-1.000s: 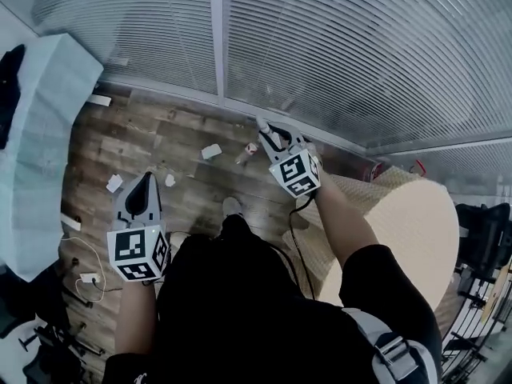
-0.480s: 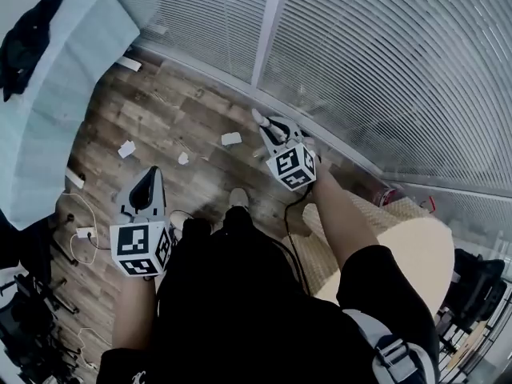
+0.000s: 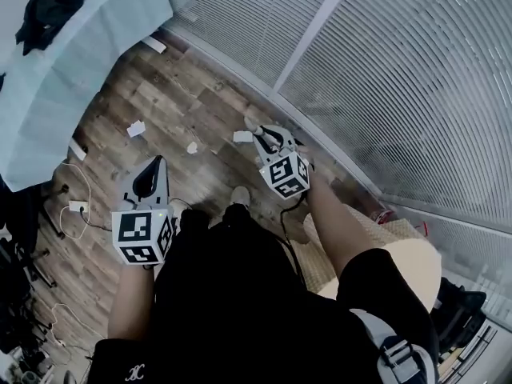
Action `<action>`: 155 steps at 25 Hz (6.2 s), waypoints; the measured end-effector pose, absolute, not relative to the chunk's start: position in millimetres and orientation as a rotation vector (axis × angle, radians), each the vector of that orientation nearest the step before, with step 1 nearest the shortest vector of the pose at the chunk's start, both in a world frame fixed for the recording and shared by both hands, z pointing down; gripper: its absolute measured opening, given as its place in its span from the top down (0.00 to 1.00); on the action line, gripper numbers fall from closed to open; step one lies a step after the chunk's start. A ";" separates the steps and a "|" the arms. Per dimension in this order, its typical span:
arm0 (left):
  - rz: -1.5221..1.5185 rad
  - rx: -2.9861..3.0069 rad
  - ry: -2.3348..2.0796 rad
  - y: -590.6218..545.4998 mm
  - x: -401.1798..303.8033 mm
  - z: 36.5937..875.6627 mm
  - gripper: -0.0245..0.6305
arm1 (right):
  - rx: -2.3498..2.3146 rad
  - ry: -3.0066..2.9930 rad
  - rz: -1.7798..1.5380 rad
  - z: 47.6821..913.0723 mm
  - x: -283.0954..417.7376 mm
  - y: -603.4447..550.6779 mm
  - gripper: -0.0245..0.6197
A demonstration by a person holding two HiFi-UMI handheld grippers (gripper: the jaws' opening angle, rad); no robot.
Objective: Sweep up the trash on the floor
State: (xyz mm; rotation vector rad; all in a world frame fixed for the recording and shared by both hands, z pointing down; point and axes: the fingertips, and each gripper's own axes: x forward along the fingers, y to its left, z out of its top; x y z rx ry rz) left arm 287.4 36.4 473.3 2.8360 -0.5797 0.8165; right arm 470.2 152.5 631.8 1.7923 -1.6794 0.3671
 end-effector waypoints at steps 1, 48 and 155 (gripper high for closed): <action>0.810 2.832 -0.588 32.0 280.9 472.9 0.98 | 1.785 -1.694 0.366 630.2 459.6 146.5 0.81; 0.476 2.477 -1.012 -173.0 -32.0 501.4 0.98 | 1.768 -2.024 0.401 509.4 158.5 -173.6 0.81; 0.460 2.079 -1.460 -156.7 -176.6 541.3 0.97 | 0.811 -2.257 0.043 567.5 -1.8 -181.0 0.80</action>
